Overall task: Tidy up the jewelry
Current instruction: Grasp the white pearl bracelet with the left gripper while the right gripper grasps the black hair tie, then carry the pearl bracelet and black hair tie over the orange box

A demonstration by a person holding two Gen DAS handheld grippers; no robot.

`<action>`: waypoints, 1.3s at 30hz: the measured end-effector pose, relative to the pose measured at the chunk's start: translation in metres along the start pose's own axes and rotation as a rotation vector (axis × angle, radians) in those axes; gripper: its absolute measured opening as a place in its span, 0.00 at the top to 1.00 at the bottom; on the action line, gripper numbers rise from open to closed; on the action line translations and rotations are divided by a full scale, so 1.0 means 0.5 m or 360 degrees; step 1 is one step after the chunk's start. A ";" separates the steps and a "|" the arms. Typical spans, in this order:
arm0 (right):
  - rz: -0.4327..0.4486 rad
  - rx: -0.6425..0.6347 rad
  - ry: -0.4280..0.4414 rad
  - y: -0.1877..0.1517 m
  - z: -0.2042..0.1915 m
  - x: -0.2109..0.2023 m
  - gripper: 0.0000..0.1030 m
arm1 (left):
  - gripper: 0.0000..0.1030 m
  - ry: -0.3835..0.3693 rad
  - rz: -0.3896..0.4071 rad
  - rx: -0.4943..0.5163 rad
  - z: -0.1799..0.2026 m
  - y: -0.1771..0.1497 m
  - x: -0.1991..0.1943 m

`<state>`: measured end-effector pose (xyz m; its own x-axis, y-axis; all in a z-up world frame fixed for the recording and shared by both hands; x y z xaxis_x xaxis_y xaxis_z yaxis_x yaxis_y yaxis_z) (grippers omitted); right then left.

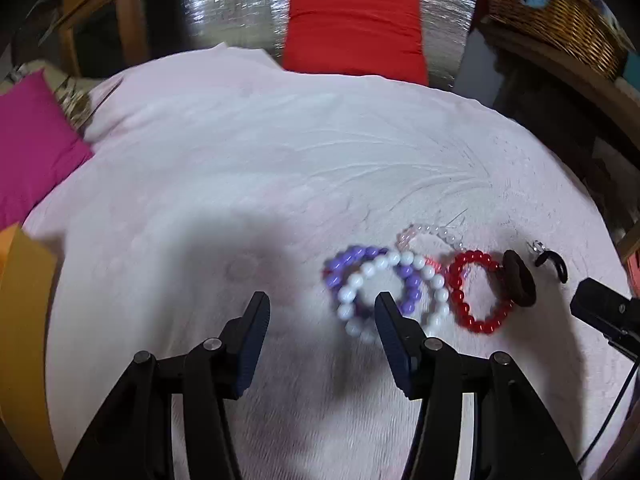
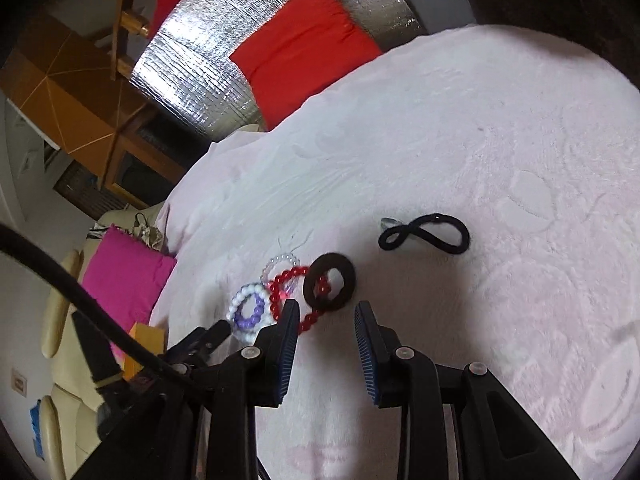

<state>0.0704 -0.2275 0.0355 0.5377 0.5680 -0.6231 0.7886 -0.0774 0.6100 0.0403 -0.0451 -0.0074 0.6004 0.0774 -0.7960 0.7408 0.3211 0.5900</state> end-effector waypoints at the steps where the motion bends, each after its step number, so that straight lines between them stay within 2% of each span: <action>1: -0.0011 0.0010 0.0001 0.003 0.002 0.009 0.70 | 0.46 -0.0002 -0.0014 0.0001 0.001 0.002 0.007; 4: -0.0026 0.0032 -0.0007 0.013 0.003 0.031 0.70 | 0.65 -0.0055 -0.0021 0.0011 0.003 0.009 0.019; 5: -0.0026 0.0039 -0.0036 0.017 0.006 0.039 0.69 | 0.75 -0.0063 -0.0035 0.0025 0.003 0.009 0.023; 9: -0.0047 0.0095 -0.0175 0.022 0.032 0.074 0.66 | 0.88 -0.0118 -0.0048 0.0029 0.010 0.009 0.030; 11: -0.0029 0.0091 -0.0188 0.023 0.033 0.084 0.65 | 0.89 -0.0157 -0.0063 0.0022 0.009 0.008 0.027; 12: -0.0018 0.0037 -0.0218 0.026 0.025 0.085 0.70 | 0.89 -0.0168 -0.0069 0.0019 0.010 0.006 0.028; 13: -0.0023 -0.0019 -0.0243 0.026 0.015 0.088 0.90 | 0.89 -0.0176 -0.0074 0.0018 0.011 0.006 0.030; 14: -0.0044 -0.0056 -0.0255 0.023 0.009 0.093 0.93 | 0.90 -0.0188 -0.0083 0.0017 0.009 0.004 0.027; 17: -0.0057 -0.0171 -0.0339 0.017 -0.010 0.092 0.93 | 0.90 -0.0202 -0.0083 0.0019 0.005 -0.001 0.011; 24: 0.0056 -0.0165 -0.0258 0.024 -0.022 0.020 0.93 | 0.90 -0.0214 -0.0010 0.0008 -0.019 0.001 -0.043; 28: 0.0077 -0.0138 -0.0179 0.011 -0.041 -0.008 0.93 | 0.91 -0.0277 0.0012 0.0034 -0.031 0.000 -0.070; 35: 0.0033 -0.0187 -0.0116 -0.015 -0.096 0.005 0.93 | 0.91 -0.0268 0.0012 0.0018 -0.074 -0.001 -0.082; 39: 0.0034 -0.0210 -0.0088 -0.020 -0.119 0.010 0.93 | 0.91 -0.0257 0.0058 -0.0014 -0.103 0.004 -0.100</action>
<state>0.0476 -0.1754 0.0555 0.5725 0.5210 -0.6331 0.7326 0.0216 0.6803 -0.0036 0.0003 0.0264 0.6679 -0.0635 -0.7416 0.7155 0.3293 0.6162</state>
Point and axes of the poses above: each gripper's, at about its wrist camera, not at the fingertips, and x roughly the way its jaws point, z to its right, y to its top, the point moved 5 cm from there along x, roughly the way its jaws point, and after that the axes turned 9 degrees about -x, right-handed, at the moved point
